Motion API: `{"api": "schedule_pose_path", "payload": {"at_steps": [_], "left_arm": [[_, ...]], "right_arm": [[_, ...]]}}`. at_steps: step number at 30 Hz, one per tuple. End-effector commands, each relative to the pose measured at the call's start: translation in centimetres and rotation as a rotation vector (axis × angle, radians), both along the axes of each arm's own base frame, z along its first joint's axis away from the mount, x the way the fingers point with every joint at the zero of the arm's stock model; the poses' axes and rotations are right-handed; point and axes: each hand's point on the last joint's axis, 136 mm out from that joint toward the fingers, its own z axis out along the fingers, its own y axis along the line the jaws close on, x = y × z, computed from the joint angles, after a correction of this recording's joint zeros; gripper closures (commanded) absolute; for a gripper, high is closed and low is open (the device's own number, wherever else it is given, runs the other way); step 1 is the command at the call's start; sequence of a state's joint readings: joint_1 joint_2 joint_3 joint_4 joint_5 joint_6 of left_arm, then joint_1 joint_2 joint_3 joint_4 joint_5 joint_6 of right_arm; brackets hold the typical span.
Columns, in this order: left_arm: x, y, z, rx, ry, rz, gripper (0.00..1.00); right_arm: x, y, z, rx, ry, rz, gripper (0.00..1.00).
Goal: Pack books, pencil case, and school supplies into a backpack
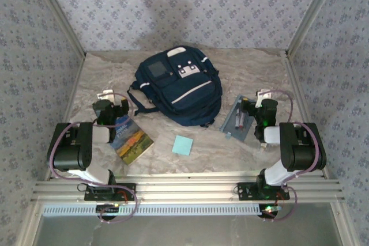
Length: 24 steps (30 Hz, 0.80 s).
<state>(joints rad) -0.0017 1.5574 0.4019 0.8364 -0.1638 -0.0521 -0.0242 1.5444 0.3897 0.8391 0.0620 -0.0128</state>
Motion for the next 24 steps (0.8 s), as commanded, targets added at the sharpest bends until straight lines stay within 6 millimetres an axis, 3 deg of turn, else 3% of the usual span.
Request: {"api": "schedule_pose_path", "payload": {"at_steps": [1, 5, 8, 12, 15, 18, 24], "left_arm": [[0.2, -0.3, 0.9, 0.0, -0.023, -0.021, 0.0], [0.1, -0.3, 0.9, 0.0, -0.024, -0.021, 0.0], [0.3, -0.1, 1.6, 0.016, -0.019, 0.004, 0.01], [0.5, 0.1, 4.8, 0.06, 0.036, 0.048, 0.03], [0.8, -0.6, 7.5, 0.007, -0.016, 0.062, 0.03], [1.1, -1.8, 9.0, -0.134, -0.008, 0.067, 0.02], [1.5, -4.3, 8.3, -0.387, 0.046, 0.084, 0.02]], "right_arm": [[-0.2, -0.1, 0.3, 0.001, 0.0, 0.004, 0.0], [-0.1, 0.3, 0.3, 0.0, 0.011, 0.024, 0.0], [0.2, 0.1, 1.6, -0.013, 0.013, 0.005, 0.0], [0.2, -1.0, 4.7, -0.049, 0.065, -0.102, 0.0], [0.0, -1.1, 7.1, 0.082, 0.082, -0.203, 0.01], [-1.0, 1.1, 8.0, 0.253, 0.172, -0.245, 0.02], [-2.6, 9.6, 7.7, 0.49, 0.287, -0.154, 0.04]]}}
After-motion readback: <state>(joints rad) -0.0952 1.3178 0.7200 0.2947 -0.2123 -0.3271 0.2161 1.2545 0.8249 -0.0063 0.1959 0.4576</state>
